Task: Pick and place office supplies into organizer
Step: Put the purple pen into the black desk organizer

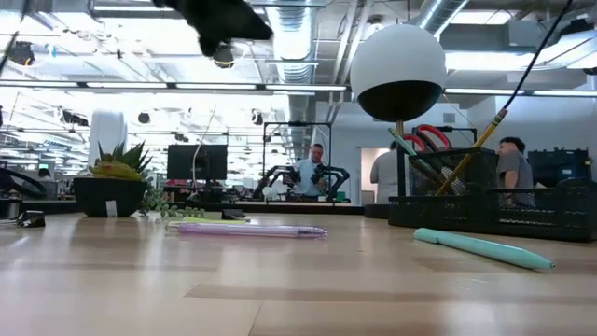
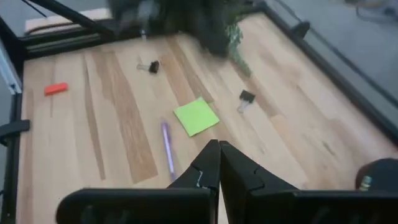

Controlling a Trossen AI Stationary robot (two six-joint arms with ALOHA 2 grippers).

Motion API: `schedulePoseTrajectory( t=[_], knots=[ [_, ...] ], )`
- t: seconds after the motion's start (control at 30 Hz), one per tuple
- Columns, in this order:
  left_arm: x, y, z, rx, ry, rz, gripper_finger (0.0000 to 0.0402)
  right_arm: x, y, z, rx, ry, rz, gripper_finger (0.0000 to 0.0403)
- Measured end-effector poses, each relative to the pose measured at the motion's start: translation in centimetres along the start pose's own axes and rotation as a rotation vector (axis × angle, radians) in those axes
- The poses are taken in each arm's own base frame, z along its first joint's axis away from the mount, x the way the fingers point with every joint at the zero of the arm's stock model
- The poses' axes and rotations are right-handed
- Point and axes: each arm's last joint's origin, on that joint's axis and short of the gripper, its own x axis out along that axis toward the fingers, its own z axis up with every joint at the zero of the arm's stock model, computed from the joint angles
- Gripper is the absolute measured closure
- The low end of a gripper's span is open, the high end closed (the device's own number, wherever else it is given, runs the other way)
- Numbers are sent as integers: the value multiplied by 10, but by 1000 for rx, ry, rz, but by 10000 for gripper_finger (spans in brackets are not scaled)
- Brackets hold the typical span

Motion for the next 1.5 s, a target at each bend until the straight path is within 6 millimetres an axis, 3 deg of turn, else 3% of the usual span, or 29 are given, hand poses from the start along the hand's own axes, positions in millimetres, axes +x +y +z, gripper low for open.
schedulePoseTrajectory(
  t=[0.2,0.3,0.4,0.53,0.67,0.77,0.87,1.0,1.33,1.5],
  knots=[
    [-90,27,25,-53,-116,18,401,-43,-8,-6,-39,-96,-9,403],
    [-125,36,27,-76,-176,1,401,-56,-13,-24,3,-188,-38,403],
    [-150,44,28,-111,-240,-5,401,-50,-13,-56,101,-262,-15,403],
    [-171,51,29,-141,-310,4,401,-20,-2,-92,205,-415,58,403],
    [-178,55,29,-157,-339,38,401,27,3,-110,233,-521,279,403],
    [-178,56,29,-162,-342,66,401,62,-2,-110,218,-649,464,403],
    [-176,55,29,-163,-338,70,401,98,-10,-109,179,-684,482,403],
    [-171,53,29,-161,-318,64,401,140,-11,-117,109,-580,446,403],
    [-162,50,23,-153,-237,66,401,189,17,-126,-31,-520,394,403],
    [-160,50,20,-184,-203,63,401,211,12,-127,43,-311,343,393]
  ],
)
